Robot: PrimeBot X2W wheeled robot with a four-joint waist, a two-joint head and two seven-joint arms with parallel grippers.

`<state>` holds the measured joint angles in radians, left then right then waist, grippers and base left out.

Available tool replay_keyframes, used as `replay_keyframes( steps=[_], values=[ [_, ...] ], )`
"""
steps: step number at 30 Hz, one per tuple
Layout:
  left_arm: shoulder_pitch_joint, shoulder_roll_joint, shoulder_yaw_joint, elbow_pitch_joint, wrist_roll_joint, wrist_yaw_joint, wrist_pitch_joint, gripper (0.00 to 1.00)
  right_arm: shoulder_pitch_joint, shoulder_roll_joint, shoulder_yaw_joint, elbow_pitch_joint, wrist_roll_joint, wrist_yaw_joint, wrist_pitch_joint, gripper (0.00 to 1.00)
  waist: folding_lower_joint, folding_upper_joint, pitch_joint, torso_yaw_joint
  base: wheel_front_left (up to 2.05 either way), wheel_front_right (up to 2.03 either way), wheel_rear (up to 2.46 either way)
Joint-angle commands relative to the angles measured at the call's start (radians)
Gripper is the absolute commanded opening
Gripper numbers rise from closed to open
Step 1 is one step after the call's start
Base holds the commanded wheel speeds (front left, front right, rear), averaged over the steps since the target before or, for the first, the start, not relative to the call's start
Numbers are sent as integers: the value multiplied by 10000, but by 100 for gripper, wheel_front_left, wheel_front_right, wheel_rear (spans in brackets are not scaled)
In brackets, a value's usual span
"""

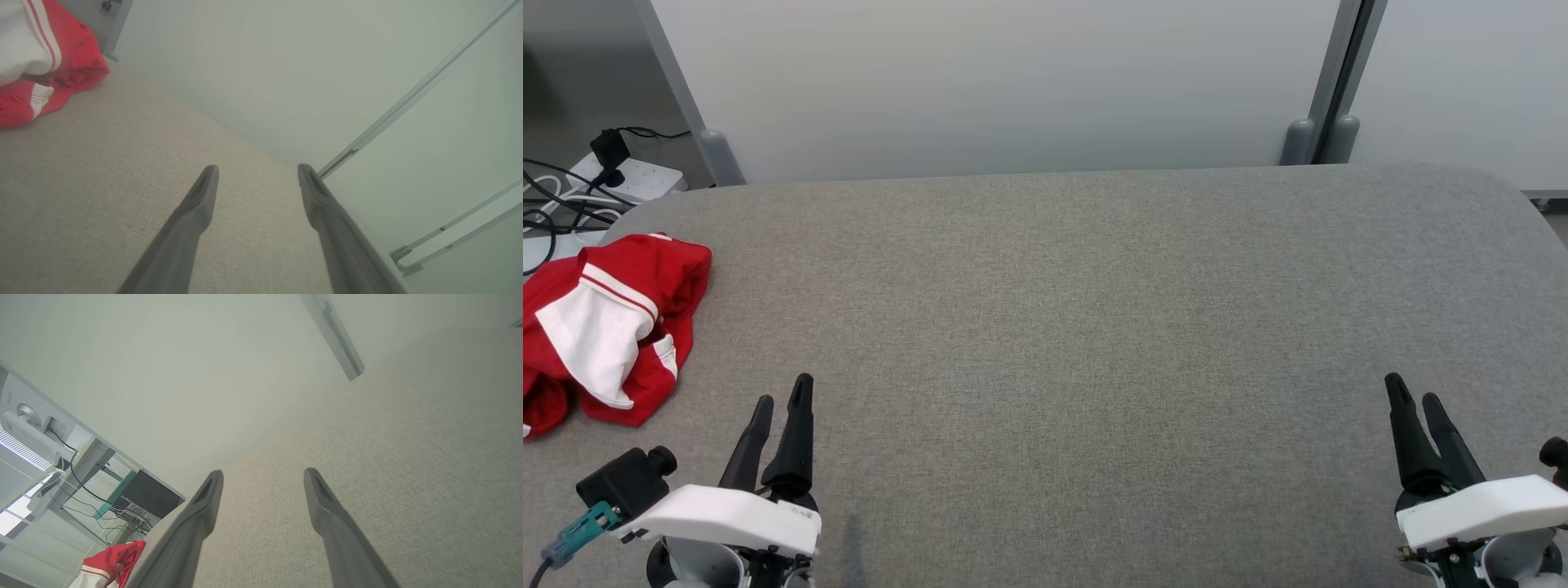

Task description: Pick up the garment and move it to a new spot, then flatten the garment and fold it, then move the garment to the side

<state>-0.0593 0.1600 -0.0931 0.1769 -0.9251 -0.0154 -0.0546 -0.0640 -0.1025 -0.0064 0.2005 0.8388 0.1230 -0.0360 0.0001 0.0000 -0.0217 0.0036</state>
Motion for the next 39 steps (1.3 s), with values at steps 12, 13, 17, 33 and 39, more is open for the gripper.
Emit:
replay_keyframes(
  steps=[12, 13, 17, 33, 39],
  values=[
    [-93, 515, -219, -385, 1764, 518, -437, 100, 88, -109, 264, 89, -1925, 55, -492, 100, -1, 0, -78, 68, 0, 0, 0],
    [-89, 526, -249, -377, 1885, 559, -466, 100, 97, -101, 270, 110, -2069, 55, -524, 100, -1, 0, -84, 75, 0, 0, 0],
    [-93, 600, -379, -283, 2309, 642, -563, 100, 117, -84, 289, 152, -2614, 57, -653, 100, -1, 0, -104, 92, 0, 0, 0],
    [-157, 876, -849, -74, 3858, 980, -790, 100, 167, -90, 409, 82, -4466, 63, -1115, 100, -1, 0, -235, 130, 0, 0, 0],
    [-186, 1006, -1022, -26, 4429, 1088, -865, 100, 216, -70, 465, 126, -5090, 65, -1249, 100, -1, 0, -293, 166, 0, 0, 0]
  ],
)
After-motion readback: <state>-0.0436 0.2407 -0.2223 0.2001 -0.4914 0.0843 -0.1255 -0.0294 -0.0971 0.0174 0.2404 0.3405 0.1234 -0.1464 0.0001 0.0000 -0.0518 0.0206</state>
